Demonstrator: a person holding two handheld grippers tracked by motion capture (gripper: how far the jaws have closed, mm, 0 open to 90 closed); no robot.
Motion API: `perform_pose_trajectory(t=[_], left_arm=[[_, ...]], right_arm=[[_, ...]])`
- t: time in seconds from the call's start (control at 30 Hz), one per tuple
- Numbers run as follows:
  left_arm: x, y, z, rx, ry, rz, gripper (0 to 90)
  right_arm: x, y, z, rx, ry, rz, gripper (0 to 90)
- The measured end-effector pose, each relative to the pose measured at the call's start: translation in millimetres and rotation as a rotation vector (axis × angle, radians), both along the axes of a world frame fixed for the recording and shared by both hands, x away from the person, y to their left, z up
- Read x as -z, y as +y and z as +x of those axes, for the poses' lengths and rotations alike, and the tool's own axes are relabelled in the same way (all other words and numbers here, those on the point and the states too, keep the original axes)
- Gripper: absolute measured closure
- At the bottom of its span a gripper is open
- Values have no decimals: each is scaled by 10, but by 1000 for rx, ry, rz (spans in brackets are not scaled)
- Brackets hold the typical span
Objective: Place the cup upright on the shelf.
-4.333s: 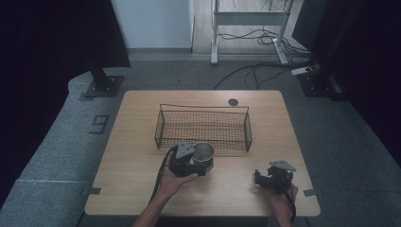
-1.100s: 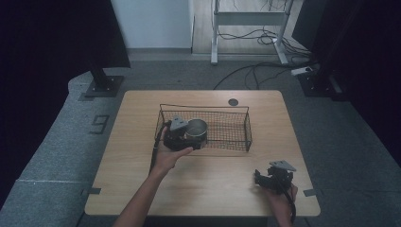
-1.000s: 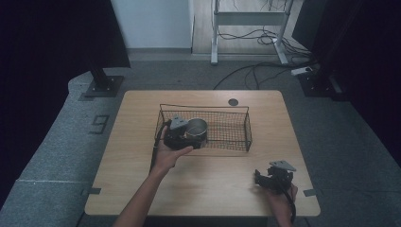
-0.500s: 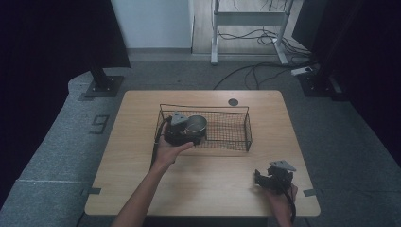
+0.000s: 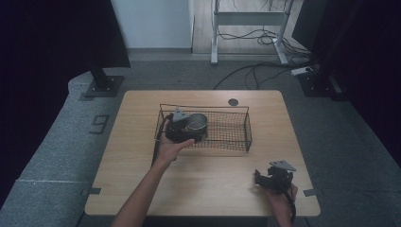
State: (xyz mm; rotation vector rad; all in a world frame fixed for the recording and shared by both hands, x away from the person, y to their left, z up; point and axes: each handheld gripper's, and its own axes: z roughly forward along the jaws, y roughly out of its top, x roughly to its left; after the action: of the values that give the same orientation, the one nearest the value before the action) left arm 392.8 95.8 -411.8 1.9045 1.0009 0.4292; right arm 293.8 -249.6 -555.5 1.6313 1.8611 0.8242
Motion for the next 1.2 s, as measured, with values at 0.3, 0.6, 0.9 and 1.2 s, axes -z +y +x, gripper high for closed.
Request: perform_pose_trajectory(t=[0.3, 0.6, 0.9, 1.2], left_arm=[[20, -24, 81, -6, 7, 2, 193], [40, -43, 142, -17, 10, 6, 193], [52, -74, 208, -17, 7, 11, 192], [60, -61, 280, -31, 16, 27, 193]], right_arm=[[1, 1, 0, 1, -1, 1, 115], [0, 1, 0, 1, 0, 2, 115], [0, 0, 0, 1, 1, 2, 115], [0, 1, -1, 1, 1, 2, 115]])
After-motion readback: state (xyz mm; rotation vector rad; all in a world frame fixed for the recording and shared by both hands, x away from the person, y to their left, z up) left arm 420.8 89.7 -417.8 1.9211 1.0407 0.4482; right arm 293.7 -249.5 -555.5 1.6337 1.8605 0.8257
